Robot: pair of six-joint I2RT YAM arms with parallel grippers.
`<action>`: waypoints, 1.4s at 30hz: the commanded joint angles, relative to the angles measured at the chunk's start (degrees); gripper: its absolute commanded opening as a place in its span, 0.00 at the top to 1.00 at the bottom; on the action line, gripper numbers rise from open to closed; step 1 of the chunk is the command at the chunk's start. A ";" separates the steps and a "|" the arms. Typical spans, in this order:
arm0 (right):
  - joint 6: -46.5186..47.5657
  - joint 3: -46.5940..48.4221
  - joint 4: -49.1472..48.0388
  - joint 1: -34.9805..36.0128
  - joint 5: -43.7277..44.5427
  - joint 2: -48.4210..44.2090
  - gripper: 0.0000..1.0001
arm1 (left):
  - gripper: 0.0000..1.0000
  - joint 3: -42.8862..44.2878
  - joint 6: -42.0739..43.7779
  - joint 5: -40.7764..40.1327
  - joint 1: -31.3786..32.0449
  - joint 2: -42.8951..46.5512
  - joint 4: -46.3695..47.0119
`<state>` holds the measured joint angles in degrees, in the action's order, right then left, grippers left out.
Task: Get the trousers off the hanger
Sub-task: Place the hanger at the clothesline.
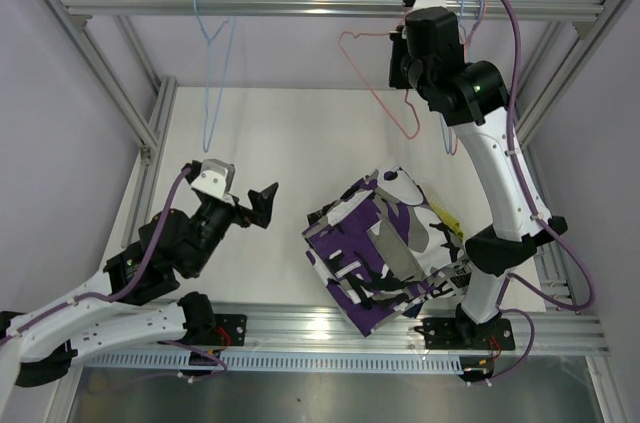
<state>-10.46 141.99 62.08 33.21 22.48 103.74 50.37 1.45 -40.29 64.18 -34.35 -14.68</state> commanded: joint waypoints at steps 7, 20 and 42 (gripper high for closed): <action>0.61 2.32 -3.29 -1.75 -2.27 0.58 1.00 | 0.01 -0.01 -0.75 1.27 -0.46 1.12 0.53; -0.88 -6.46 -6.80 -2.19 -4.55 -0.82 1.00 | 0.01 -0.18 -0.84 1.62 -0.46 1.04 0.70; -2.73 -27.28 -14.36 -1.92 -6.66 -13.74 0.67 | 0.00 -0.36 -0.93 2.15 -0.46 0.78 0.53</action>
<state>-12.86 116.68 50.94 31.22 16.82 93.93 50.35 1.45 -38.79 64.18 -33.63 -14.68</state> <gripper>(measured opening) 0.312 0.995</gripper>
